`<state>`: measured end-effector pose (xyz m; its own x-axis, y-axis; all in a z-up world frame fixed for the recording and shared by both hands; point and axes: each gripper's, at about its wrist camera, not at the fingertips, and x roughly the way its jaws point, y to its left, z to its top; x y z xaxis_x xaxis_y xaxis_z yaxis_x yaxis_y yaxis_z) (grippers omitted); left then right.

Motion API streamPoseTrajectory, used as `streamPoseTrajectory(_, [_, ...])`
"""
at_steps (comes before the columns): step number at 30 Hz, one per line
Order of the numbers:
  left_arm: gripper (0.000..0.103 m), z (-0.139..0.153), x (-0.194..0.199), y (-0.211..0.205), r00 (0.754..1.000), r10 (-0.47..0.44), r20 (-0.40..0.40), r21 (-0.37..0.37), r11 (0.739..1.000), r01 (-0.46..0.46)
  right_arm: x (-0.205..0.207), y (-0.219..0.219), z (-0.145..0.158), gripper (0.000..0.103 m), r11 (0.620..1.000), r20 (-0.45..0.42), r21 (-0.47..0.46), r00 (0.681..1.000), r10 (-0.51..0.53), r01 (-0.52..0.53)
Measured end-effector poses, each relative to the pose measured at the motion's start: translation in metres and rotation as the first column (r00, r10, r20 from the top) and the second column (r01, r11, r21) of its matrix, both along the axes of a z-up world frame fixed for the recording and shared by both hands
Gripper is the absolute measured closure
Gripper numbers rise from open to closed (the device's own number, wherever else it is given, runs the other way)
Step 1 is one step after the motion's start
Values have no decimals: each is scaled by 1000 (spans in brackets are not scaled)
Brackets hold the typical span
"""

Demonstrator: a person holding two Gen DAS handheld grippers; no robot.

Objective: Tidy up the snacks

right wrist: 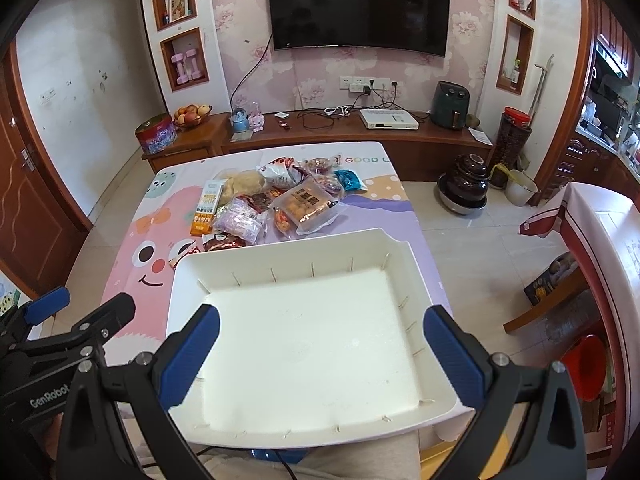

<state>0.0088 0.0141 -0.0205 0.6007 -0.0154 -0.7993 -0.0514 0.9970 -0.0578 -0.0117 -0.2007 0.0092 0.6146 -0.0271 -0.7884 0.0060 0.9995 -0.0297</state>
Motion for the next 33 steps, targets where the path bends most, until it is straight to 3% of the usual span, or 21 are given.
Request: streamPoseTrajectory(33, [1,-1,-1,1,1000,-1,1,1,1000,1,-1,5,-4,1,1000,0,2,1000,6,-6])
